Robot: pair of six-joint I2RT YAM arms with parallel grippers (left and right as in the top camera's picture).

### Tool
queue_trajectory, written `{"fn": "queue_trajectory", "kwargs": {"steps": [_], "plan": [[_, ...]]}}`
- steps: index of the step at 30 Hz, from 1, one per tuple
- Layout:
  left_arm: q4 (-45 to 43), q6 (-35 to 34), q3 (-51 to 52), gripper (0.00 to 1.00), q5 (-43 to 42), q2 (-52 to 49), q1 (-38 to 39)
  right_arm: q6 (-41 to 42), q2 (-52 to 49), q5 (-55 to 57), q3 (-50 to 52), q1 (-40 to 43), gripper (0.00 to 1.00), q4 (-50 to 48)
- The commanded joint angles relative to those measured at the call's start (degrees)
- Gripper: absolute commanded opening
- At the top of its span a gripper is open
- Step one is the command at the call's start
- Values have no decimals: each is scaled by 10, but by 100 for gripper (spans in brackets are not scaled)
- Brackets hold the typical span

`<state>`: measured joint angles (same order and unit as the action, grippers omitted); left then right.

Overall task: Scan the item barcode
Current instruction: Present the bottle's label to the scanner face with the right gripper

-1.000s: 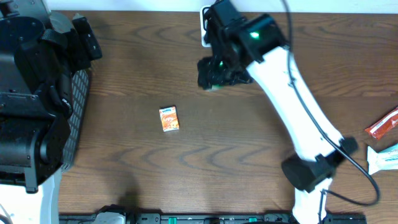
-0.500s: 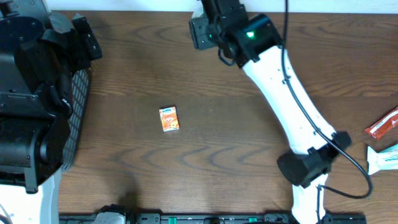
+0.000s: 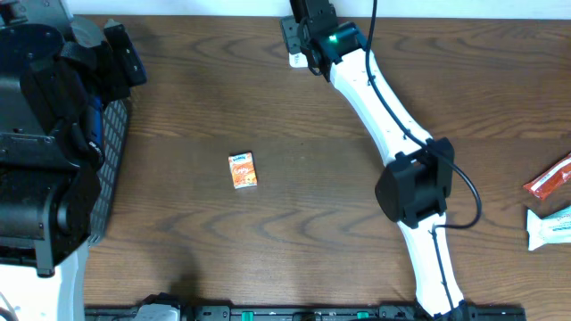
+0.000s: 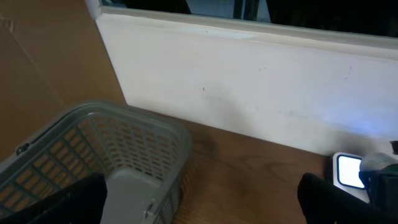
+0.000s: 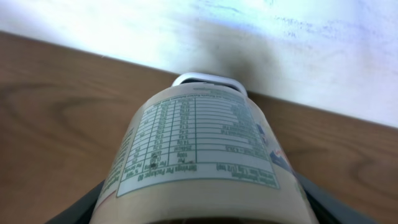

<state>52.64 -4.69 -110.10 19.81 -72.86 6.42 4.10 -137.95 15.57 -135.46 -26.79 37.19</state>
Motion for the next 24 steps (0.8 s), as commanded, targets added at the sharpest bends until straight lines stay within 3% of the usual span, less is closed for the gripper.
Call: {"fn": "queue_trajectory", "kwargs": {"steps": [1, 7, 14, 24], "plan": [[0, -5, 2, 98, 2, 2, -2, -37, -18, 15, -5, 7, 45, -43], [0, -5, 2, 98, 2, 2, -2, -55, -62, 24, -5, 14, 49, -128], [0, -5, 2, 98, 2, 2, -2, -81, -113, 73, -5, 15, 45, -209], [0, -5, 2, 98, 2, 2, -2, -85, -118, 112, -5, 15, 45, -241]]}}
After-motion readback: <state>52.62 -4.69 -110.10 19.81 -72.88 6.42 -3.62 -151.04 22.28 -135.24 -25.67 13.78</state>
